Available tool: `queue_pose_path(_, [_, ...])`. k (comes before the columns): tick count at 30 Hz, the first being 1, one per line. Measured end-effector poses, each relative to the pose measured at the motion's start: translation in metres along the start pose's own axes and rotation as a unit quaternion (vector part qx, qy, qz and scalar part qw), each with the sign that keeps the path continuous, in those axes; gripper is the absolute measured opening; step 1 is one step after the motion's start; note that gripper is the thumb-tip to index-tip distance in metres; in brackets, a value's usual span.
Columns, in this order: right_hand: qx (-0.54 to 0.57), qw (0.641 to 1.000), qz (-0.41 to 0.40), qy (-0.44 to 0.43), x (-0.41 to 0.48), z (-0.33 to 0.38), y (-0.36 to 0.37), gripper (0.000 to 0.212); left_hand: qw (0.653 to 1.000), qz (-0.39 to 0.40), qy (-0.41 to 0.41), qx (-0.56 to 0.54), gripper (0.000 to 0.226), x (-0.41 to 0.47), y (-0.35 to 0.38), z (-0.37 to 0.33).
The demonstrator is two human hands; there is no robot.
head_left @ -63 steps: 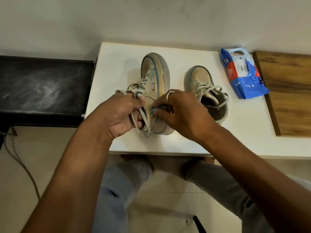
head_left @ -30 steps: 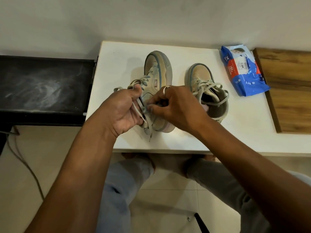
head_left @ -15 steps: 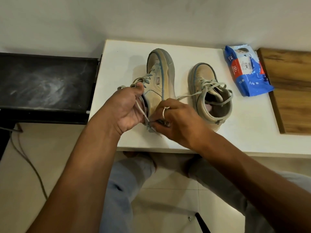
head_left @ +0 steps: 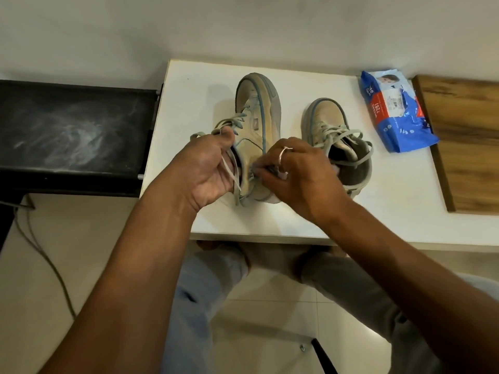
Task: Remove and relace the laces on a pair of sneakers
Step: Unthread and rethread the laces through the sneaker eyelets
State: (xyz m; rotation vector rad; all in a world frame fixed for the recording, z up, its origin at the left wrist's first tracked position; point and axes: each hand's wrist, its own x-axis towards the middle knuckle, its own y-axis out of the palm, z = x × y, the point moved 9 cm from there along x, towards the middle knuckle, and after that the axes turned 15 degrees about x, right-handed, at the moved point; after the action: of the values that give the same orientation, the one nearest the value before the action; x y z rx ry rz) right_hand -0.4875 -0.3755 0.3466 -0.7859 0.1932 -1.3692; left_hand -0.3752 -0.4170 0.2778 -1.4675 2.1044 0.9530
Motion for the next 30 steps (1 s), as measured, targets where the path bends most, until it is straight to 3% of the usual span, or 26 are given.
queue_pose_path(5, [-0.019,0.996,0.084,-0.032,-0.011,0.017,0.031,0.014,1.000,-0.002,0.003,-0.003,0.032,-0.001,-0.001,-0.001])
queue_pose_path(11, [0.012,0.998,-0.049,0.048,0.009,-0.013,-0.028,0.015,0.999,-0.006,0.016,0.038,0.032,-0.003,0.005,-0.003])
queue_pose_path(17, [0.004,0.995,0.003,0.097,0.010,-0.024,-0.016,0.022,0.992,-0.048,0.048,0.108,0.038,0.003,-0.003,-0.005])
queue_pose_path(22, [0.008,0.997,0.043,0.057,0.009,-0.003,-0.001,0.023,0.992,-0.046,0.046,0.111,0.037,0.002,-0.006,-0.005])
queue_pose_path(27, [-0.011,0.995,-0.020,0.093,0.022,-0.024,-0.017,0.021,0.993,-0.046,0.039,0.103,0.043,0.002,-0.005,-0.003])
queue_pose_path(30, [-0.011,0.997,0.003,0.071,0.024,-0.011,-0.001,0.023,0.993,-0.038,0.045,0.106,0.034,0.002,-0.003,-0.004])
